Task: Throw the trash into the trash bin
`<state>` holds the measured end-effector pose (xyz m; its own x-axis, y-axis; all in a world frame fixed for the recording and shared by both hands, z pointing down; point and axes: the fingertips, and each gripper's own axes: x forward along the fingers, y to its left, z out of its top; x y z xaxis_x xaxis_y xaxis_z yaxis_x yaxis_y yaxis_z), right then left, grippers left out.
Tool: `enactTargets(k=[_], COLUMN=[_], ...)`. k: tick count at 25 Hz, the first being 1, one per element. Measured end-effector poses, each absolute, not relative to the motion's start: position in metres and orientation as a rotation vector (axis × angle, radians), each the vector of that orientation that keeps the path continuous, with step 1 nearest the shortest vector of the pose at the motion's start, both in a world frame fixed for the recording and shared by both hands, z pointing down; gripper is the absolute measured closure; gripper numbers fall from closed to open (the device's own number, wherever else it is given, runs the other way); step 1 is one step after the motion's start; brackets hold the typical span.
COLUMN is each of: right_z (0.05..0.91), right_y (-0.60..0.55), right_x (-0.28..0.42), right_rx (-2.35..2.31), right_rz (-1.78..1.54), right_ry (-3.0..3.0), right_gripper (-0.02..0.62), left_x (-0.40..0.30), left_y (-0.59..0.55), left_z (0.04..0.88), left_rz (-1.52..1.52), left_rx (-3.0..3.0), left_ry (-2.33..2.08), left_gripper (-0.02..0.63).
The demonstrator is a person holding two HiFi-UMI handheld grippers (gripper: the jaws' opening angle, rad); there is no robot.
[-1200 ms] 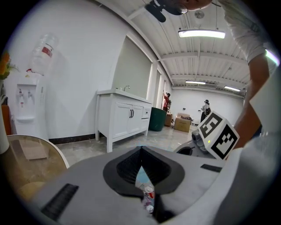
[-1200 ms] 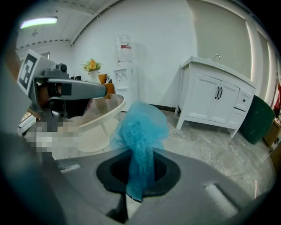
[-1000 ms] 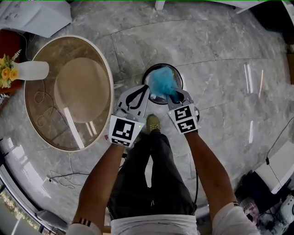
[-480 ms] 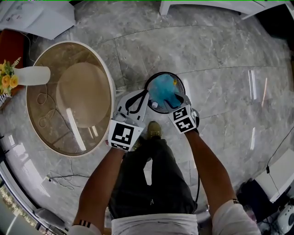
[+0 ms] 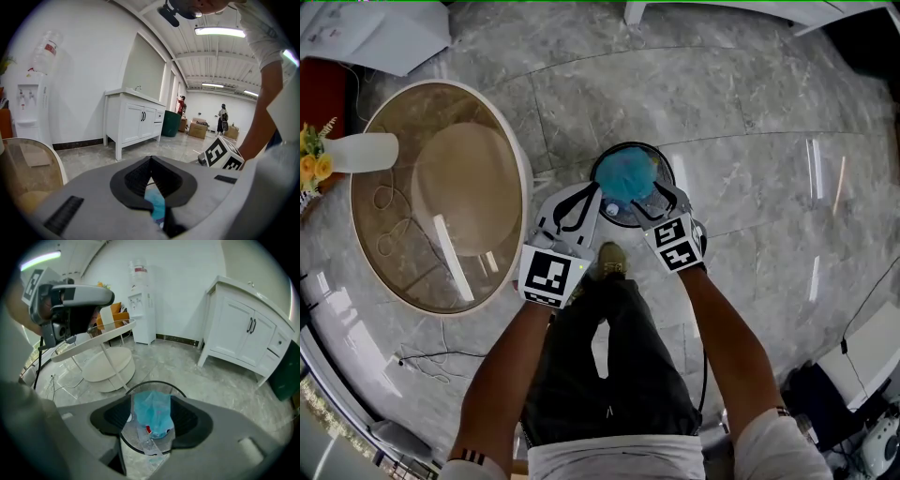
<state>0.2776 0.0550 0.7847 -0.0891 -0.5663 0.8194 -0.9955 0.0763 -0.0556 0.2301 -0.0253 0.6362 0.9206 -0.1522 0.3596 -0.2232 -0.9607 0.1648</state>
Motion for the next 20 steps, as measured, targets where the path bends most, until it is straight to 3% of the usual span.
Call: enactTargets(k=[4, 10, 15, 20], right_z=[0.761, 0.706, 0.65, 0.578], right_y=[0.05, 0.038, 0.029, 0.02], right_x=[0.281, 0.278, 0.283, 0.277], right_rx=[1.602, 1.667, 1.749, 1.825], right_rz=[0.828, 0.718, 0.634, 0.556], right_ry=[-1.76, -1.818, -1.841, -1.902], right_gripper=[0.369, 0.519, 0.586, 0.594], left_x=[0.23, 0.224, 0.219, 0.213], left_y=[-0.023, -0.018, -0.017, -0.019], left_z=[0.629, 0.606, 0.573, 0.521], left_rz=[0.511, 0.492, 0.447, 0.369], left_rx=[2.876, 2.873, 2.881, 2.881], left_ry=[-0.285, -0.281, -0.29, -0.325], left_gripper=[0.606, 0.606, 0.606, 0.606])
